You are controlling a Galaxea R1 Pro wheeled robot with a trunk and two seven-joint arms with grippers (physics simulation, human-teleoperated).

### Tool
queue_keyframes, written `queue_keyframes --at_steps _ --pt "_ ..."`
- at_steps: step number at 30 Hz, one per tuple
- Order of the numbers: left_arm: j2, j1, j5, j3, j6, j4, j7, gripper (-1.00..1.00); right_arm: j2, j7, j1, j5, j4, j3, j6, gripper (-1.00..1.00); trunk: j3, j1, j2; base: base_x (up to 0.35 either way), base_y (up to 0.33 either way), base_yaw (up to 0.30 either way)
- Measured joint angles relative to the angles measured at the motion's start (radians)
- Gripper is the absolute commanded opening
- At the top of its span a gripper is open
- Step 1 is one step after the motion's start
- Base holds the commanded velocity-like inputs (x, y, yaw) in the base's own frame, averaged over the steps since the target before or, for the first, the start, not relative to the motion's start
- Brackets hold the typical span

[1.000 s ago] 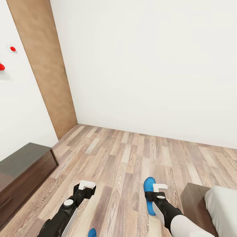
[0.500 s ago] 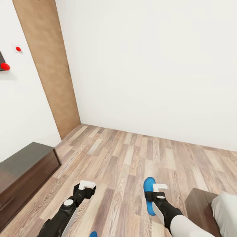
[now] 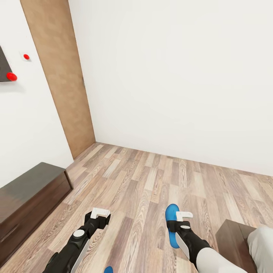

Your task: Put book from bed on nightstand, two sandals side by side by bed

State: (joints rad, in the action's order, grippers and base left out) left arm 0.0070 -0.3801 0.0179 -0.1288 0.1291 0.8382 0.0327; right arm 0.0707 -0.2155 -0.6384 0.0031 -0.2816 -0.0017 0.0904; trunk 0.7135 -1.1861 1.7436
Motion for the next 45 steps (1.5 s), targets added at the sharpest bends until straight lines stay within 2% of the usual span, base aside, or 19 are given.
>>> queue_keyframes --at_steps 19,45 --pt "0.001 0.000 -0.001 0.000 -0.001 0.002 0.002 1.00 0.001 0.000 0.000 0.000 0.000 0.001 0.000 -1.00 0.000 0.000 0.000 0.000 -0.042 0.004" --pt "0.001 0.000 -0.001 0.000 -0.001 0.002 0.002 1.00 0.002 0.000 0.000 0.000 0.000 0.003 0.000 -1.00 0.000 0.000 0.000 0.018 -0.024 0.068"
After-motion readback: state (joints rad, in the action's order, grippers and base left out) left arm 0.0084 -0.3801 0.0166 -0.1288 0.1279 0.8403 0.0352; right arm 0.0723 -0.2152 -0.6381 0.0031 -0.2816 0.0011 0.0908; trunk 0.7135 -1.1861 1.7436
